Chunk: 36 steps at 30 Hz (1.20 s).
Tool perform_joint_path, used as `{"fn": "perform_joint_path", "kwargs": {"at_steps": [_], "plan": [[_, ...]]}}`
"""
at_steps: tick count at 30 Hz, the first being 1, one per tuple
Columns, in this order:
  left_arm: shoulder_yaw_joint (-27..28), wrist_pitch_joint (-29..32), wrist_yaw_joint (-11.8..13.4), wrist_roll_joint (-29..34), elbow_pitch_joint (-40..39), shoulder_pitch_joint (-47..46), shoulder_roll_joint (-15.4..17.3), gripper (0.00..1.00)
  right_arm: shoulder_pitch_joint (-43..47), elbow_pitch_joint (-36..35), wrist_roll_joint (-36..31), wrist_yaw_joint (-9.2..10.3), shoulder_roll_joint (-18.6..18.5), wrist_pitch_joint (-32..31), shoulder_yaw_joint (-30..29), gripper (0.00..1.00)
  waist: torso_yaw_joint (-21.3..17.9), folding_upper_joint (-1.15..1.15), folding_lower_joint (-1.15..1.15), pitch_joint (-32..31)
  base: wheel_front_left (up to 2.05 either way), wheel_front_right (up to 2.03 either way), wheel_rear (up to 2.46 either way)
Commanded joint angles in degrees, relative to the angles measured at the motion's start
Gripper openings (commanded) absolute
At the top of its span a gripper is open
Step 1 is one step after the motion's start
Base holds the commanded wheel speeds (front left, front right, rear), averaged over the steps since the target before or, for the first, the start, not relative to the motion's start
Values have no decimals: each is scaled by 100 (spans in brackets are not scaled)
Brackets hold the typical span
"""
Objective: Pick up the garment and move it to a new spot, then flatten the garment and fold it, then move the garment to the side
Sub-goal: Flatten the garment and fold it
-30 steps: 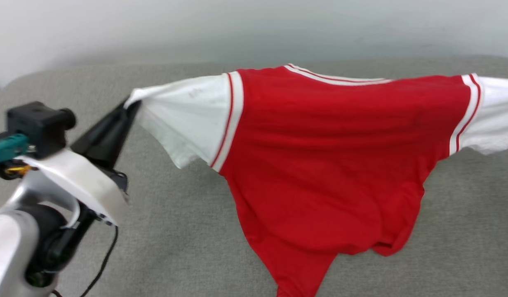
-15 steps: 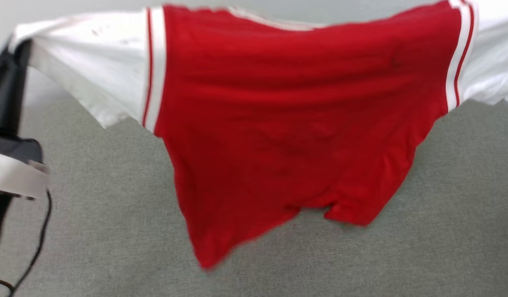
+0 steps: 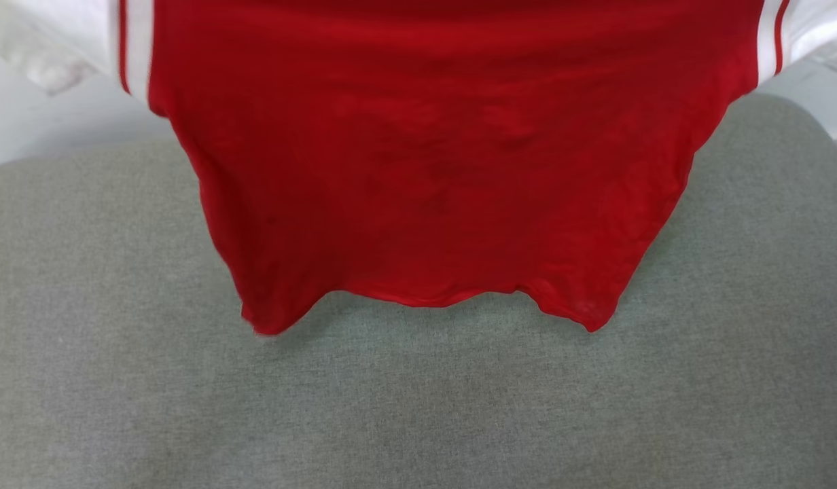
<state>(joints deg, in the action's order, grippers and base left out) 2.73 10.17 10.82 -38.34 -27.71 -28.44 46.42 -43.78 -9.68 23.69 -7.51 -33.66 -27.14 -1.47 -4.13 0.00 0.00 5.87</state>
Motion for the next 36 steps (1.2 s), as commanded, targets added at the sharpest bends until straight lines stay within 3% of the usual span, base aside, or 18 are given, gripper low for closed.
{"fn": "perform_joint_path", "kwargs": {"at_steps": [1,7,8,18,29,36], "plan": [[-17,-58,-19,-5,73,-195,-25,0,-134,73,-64,4,5,65,28,0,3,0,0,105,0,0,0],[-370,-104,-234,3,552,-1031,-82,0,-553,314,-219,5,-97,178,202,0,17,0,0,490,0,0,0],[-543,-102,-377,32,908,-1583,-93,0,-900,489,-294,4,-133,234,287,0,19,0,0,813,0,0,0],[-1204,-186,-852,213,2457,-4004,-493,0,-2712,1464,-430,4,-364,323,635,0,100,0,0,2192,0,0,0],[-1627,-1142,-1333,710,4780,-6731,-1156,0,-4969,2971,-952,6,-62,945,795,0,228,0,0,3363,0,0,0],[-1891,-1709,-1527,811,5854,-7049,-1539,0,-5404,3938,-1444,6,250,1757,603,0,387,0,0,3556,0,0,0]]}}
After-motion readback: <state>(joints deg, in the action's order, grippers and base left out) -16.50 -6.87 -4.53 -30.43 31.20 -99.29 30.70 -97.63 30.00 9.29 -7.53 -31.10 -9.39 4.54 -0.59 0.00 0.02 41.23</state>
